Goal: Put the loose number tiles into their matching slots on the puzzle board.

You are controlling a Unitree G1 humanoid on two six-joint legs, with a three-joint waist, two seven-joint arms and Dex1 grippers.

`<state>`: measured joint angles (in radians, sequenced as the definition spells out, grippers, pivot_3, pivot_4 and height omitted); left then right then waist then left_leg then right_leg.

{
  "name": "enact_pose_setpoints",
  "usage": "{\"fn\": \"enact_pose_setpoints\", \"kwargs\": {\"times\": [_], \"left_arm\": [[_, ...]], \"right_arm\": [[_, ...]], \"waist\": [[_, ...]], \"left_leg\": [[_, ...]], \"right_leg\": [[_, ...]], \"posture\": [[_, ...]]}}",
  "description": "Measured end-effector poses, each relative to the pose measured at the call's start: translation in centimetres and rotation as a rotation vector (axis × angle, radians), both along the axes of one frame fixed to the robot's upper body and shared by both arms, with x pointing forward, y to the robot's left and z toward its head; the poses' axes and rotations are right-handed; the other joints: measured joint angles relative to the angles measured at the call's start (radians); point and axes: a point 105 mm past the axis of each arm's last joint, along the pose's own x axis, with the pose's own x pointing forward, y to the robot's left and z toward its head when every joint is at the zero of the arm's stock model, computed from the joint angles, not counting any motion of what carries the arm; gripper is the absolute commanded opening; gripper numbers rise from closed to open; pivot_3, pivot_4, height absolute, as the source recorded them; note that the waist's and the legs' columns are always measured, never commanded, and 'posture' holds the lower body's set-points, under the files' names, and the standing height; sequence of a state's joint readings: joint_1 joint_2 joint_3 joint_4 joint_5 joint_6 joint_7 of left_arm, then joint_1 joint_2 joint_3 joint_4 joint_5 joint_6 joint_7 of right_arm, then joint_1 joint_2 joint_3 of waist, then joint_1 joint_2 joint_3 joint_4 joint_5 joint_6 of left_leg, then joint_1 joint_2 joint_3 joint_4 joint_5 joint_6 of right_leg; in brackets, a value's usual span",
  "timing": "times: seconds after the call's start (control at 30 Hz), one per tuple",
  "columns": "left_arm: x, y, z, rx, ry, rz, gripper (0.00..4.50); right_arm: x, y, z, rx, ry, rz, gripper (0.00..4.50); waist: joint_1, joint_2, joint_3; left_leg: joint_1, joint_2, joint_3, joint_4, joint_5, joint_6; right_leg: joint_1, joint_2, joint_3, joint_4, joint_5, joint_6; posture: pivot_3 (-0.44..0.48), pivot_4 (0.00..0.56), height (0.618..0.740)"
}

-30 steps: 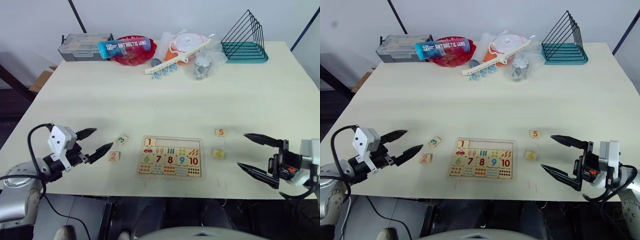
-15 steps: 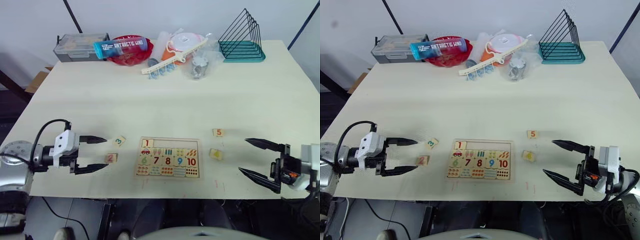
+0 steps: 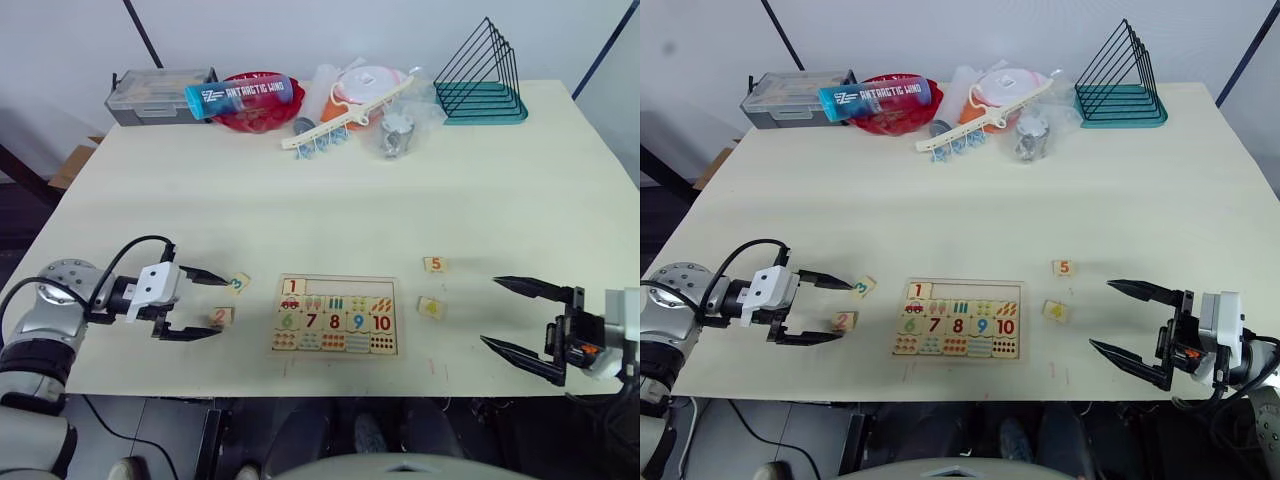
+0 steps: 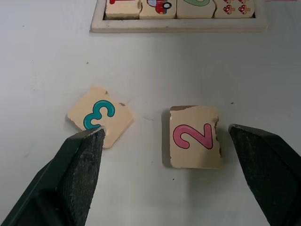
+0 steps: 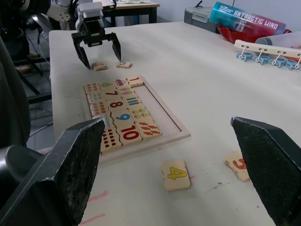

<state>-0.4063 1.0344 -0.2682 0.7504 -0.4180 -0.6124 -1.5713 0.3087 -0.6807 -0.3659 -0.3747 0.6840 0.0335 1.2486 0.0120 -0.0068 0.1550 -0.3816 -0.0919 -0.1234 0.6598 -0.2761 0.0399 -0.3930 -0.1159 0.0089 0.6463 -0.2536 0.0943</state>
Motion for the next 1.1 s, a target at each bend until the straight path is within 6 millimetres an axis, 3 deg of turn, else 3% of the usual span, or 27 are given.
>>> {"fn": "enact_pose_setpoints", "kwargs": {"times": [0.3, 0.43, 0.73, 1.07, 1.1], "left_arm": [[-0.29, -0.17, -0.07, -0.018, 0.021, -0.015, 4.45], [-0.38, -0.12, -0.15, -0.016, 0.031, -0.016, 2.88], [-0.55, 0.50, -0.47, -0.002, 0.040, 0.001, 2.88], [-0.56, 0.56, -0.46, -0.001, 0.036, 0.000, 2.88], [-0.55, 0.53, -0.47, 0.000, 0.037, -0.001, 2.35]], "right_arm": [[0.02, -0.05, 0.06, -0.002, -0.003, -0.002, 4.50], [0.12, -0.02, 0.20, -0.002, -0.010, -0.001, 4.50], [0.19, 0.00, 0.29, -0.003, -0.015, 0.000, 4.50], [0.30, 0.05, 0.44, -0.002, -0.022, 0.002, 4.50], [0.31, 0.05, 0.44, -0.002, -0.022, 0.002, 4.50]], "waist": [[-0.002, 0.000, 0.000], [-0.002, 0.000, 0.000], [-0.004, 0.000, 0.000], [-0.018, 0.000, 0.000], [-0.020, 0.000, 0.000]], "left_leg": [[0.001, 0.000, 0.003, 0.000, 0.000, 0.000], [0.001, 0.000, 0.002, 0.000, 0.000, 0.000], [0.001, 0.010, 0.010, 0.001, 0.000, 0.000], [0.000, 0.043, 0.057, 0.003, 0.000, 0.000], [0.000, 0.048, 0.064, 0.003, 0.000, 0.000]], "right_leg": [[0.000, 0.000, 0.003, 0.001, 0.000, 0.000], [0.000, 0.001, 0.003, 0.001, 0.000, 0.000], [0.000, 0.005, 0.001, 0.004, 0.000, 0.000], [0.003, 0.005, -0.002, 0.007, -0.002, -0.002], [0.006, 0.005, -0.003, 0.006, -0.002, -0.003]], "posture": [[0.000, 0.150, 0.740], [0.000, 0.150, 0.740], [0.000, 0.150, 0.740], [0.000, 0.150, 0.740], [0.000, 0.150, 0.740]]}}
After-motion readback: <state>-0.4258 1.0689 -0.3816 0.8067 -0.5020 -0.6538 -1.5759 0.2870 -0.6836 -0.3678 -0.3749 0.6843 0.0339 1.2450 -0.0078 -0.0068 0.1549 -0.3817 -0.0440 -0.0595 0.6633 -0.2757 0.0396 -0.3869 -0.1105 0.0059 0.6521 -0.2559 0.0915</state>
